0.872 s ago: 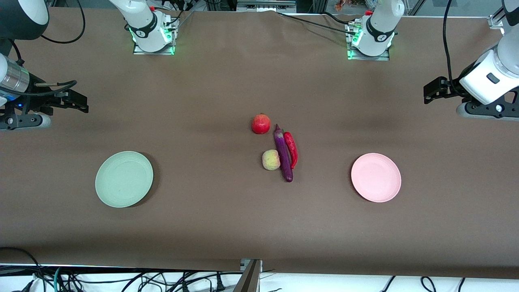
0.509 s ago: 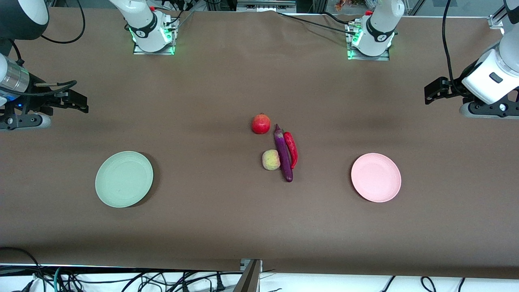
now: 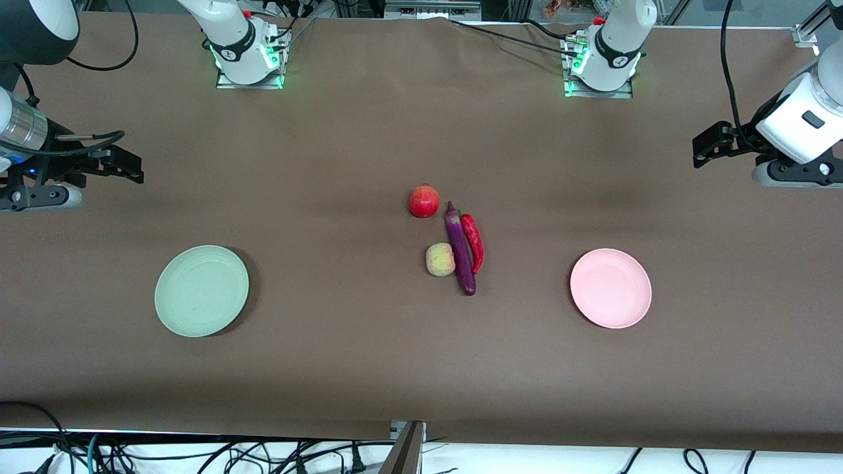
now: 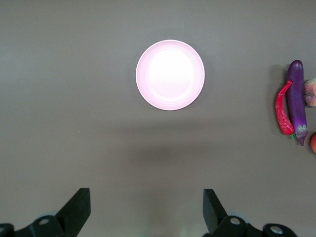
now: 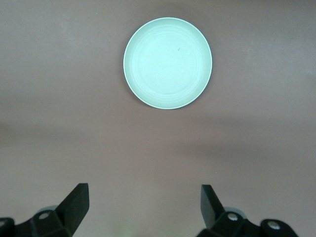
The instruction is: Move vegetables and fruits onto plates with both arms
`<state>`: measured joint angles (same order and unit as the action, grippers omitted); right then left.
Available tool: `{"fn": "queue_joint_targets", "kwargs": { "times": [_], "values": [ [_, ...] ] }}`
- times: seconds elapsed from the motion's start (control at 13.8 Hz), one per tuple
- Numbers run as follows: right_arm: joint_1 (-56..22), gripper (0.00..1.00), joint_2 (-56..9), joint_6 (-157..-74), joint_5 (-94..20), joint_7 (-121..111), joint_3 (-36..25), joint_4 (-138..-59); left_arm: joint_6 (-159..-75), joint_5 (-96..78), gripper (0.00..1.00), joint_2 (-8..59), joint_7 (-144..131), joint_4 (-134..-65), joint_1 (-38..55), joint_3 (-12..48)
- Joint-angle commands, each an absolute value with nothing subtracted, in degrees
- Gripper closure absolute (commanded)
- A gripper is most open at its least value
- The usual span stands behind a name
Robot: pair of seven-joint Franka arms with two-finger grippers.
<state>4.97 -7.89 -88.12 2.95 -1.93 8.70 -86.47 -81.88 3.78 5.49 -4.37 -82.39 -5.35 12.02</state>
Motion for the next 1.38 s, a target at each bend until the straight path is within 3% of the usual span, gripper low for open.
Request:
{"fn": "queue_joint_targets", "kwargs": {
  "times": [0.0, 1.31],
  "values": [
    [5.2, 0.00, -8.3, -87.9, 2.2, -1.6, 8.8, -85.3, -81.0, 5.1, 0.00, 5.0, -5.0, -81.6, -5.3, 12.3],
    [5.3, 0.00, -8.4, -87.8, 2.2, -1.6, 8.7, -85.3, -83.2, 4.7, 0.00, 4.7, -4.0, -81.0, -5.0, 14.1]
  ]
}}
